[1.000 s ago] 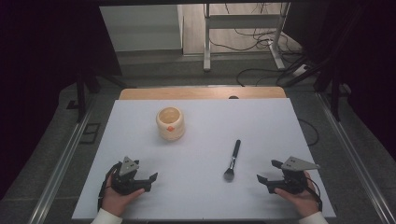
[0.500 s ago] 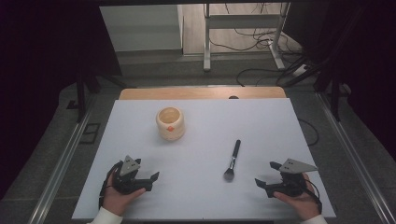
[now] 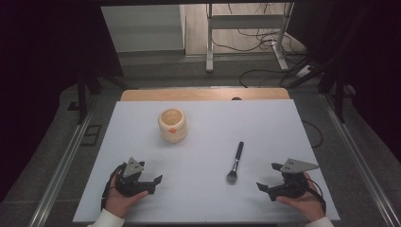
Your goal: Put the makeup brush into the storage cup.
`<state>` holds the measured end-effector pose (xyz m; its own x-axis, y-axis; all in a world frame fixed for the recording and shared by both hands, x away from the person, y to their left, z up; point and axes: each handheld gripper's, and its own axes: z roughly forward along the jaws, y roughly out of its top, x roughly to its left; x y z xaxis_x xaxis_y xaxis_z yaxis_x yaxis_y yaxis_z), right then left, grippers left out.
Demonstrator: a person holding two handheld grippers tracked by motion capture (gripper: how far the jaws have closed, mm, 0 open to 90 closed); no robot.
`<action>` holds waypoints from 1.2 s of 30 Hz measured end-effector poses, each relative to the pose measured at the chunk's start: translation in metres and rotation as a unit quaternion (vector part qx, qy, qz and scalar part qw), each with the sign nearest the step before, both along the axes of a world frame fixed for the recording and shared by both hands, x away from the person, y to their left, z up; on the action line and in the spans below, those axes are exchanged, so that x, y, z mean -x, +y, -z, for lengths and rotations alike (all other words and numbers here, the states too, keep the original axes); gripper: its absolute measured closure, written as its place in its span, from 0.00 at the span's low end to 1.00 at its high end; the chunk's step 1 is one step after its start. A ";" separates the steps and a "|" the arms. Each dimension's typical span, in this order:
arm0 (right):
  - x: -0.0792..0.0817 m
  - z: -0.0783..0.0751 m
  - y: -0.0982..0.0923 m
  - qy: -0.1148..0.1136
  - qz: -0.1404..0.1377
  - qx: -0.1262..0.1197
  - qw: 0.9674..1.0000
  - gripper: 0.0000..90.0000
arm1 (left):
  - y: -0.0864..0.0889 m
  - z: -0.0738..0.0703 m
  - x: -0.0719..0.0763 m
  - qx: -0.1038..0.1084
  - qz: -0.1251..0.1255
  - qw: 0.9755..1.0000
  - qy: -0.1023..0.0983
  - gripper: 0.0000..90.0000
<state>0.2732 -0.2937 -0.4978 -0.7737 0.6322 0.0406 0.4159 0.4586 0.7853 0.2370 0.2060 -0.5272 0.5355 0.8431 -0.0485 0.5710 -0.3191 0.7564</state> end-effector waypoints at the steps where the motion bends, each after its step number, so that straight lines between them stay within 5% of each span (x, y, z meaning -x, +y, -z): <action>1: 0.000 0.000 0.000 0.000 -0.001 0.001 1.000 0.07 | 0.000 0.000 0.001 0.001 -0.001 1.000 -0.001 0.16; 13: -0.005 -0.010 0.002 -0.003 -0.054 0.021 0.998 0.13 | 0.000 -0.002 0.002 0.002 0.000 1.000 -0.002 0.16; 14: -0.007 -0.015 0.005 -0.005 -0.070 0.038 0.997 0.13 | 0.000 -0.002 0.002 0.002 0.000 1.000 -0.001 0.16; 21: -0.015 -0.030 0.010 -0.028 -0.095 0.051 0.994 0.15 | 0.000 -0.001 0.003 0.002 0.003 1.000 -0.002 0.16; 27: -0.026 -0.043 0.015 -0.044 -0.144 0.072 0.986 0.18 | 0.001 -0.001 0.003 0.002 0.001 1.000 0.000 0.16; 28: -0.029 -0.046 0.016 -0.043 -0.170 0.086 0.981 0.20 | 0.001 -0.001 0.003 0.002 0.002 1.000 0.000 0.16; 30: -0.031 -0.046 0.017 -0.045 -0.179 0.092 0.978 0.21 | 0.001 -0.001 0.003 0.000 0.003 1.000 0.000 0.16; 33: -0.035 -0.048 0.022 -0.045 -0.217 0.126 0.967 0.21 | 0.000 -0.001 0.003 -0.001 0.005 1.000 0.001 0.16; 35: -0.036 -0.048 0.023 -0.041 -0.222 0.130 0.965 0.20 | 0.001 -0.001 0.003 -0.001 0.005 1.000 0.001 0.16; 36: -0.039 -0.049 0.025 -0.046 -0.233 0.138 0.962 0.19 | 0.001 0.000 0.003 -0.001 0.006 1.000 0.001 0.16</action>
